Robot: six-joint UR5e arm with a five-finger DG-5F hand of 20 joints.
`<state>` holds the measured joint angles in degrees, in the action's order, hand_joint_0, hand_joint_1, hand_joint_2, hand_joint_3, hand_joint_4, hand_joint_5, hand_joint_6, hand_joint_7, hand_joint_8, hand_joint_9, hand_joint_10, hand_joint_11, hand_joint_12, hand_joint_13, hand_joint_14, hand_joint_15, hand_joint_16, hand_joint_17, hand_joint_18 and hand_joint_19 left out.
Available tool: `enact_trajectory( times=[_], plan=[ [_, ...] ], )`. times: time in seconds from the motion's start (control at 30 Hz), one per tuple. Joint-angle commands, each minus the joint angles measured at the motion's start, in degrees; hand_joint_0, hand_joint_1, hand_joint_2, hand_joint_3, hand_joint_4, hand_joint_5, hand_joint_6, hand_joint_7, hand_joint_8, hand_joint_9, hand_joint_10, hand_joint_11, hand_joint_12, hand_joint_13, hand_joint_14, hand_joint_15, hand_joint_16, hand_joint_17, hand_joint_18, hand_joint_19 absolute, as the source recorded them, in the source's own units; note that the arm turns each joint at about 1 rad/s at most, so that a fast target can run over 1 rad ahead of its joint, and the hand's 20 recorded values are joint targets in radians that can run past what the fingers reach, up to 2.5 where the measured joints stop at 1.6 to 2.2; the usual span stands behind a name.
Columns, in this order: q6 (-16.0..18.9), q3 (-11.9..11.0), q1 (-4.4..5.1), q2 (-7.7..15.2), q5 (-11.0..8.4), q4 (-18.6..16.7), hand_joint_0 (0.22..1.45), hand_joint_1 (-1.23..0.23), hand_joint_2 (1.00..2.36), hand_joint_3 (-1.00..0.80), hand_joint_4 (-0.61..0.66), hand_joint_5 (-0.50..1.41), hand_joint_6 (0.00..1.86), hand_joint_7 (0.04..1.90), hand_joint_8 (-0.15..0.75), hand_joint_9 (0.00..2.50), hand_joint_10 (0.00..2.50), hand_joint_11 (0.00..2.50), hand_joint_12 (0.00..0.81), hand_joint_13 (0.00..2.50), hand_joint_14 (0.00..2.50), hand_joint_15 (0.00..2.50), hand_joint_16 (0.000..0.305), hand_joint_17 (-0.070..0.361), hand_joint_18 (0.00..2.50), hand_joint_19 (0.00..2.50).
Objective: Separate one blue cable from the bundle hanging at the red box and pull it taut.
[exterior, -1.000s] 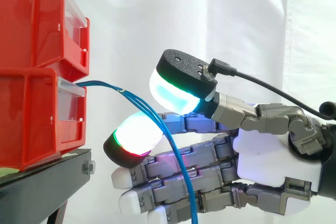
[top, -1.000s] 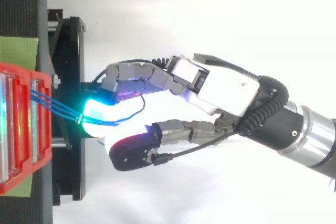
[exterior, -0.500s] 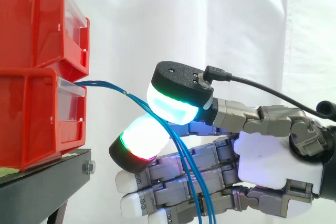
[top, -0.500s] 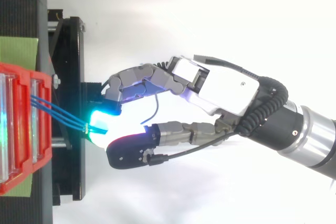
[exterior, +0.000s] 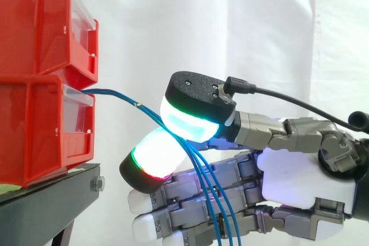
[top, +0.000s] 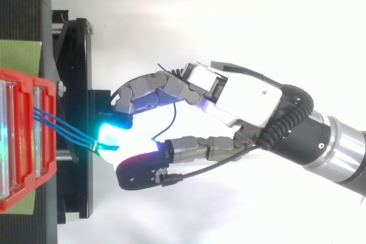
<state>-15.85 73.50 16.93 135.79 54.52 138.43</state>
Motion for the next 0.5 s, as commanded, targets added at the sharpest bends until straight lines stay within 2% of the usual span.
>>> enact_trajectory(
  times=[0.0,0.2,0.47],
  plan=[
    [0.12,-0.03,0.03,0.0,0.06,0.08,0.69,-0.77,1.02,-0.3,0.05,-0.22,0.91,0.99,0.285,0.75,0.02,0.61,0.333,0.74,0.01,0.36,0.044,0.099,0.64,0.45],
    [0.65,-0.03,-0.05,0.0,0.06,0.26,0.73,-0.8,1.01,-0.37,0.05,-0.22,0.92,0.94,0.276,0.77,0.02,0.64,0.33,0.76,0.01,0.37,0.043,0.097,0.64,0.44],
    [1.09,-0.03,-0.4,0.0,0.59,0.87,0.77,-0.83,1.0,-0.5,0.07,-0.22,0.93,0.97,0.275,0.79,0.02,0.65,0.325,0.76,0.01,0.38,0.042,0.095,0.65,0.43]
  ],
)
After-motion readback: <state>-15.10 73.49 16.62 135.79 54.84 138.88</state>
